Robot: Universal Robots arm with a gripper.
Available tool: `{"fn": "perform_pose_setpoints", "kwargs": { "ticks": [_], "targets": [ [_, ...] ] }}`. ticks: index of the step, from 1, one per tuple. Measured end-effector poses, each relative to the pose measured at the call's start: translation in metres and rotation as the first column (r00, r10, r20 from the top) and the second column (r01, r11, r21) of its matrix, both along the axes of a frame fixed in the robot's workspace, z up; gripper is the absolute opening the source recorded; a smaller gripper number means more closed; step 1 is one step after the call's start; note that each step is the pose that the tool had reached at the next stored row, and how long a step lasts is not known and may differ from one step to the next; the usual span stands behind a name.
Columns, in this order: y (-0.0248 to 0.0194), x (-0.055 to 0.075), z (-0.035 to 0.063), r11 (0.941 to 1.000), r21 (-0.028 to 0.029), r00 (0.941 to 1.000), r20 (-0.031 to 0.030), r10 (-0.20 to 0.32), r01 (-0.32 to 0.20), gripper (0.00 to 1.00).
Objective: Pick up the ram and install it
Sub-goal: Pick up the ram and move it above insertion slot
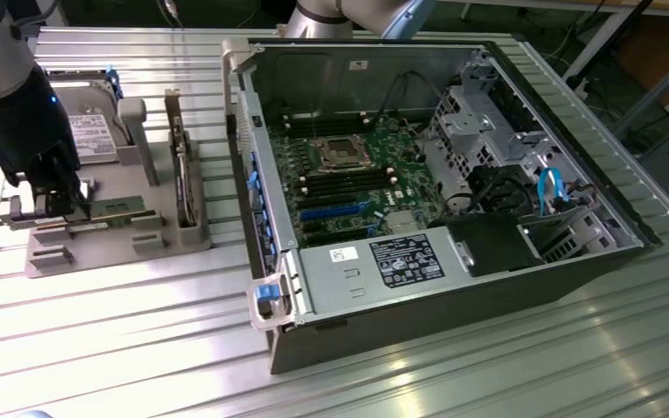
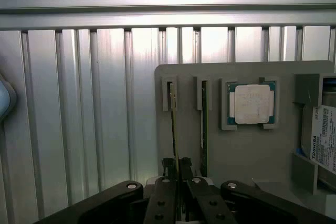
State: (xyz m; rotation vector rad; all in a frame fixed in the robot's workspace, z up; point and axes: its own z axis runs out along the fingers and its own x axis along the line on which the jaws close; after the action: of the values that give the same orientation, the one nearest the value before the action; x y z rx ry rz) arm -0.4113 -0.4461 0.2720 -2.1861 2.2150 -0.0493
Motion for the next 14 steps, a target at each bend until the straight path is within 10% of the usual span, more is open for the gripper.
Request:
{"fn": "perform_pose_setpoints", "kwargs": {
  "ticks": [14],
  "targets": [
    [0.0, -0.0001, 0.01, 1.0, 0.0006, 1.0, -0.0002, 0.0, 0.0, 0.14]
  ]
}}
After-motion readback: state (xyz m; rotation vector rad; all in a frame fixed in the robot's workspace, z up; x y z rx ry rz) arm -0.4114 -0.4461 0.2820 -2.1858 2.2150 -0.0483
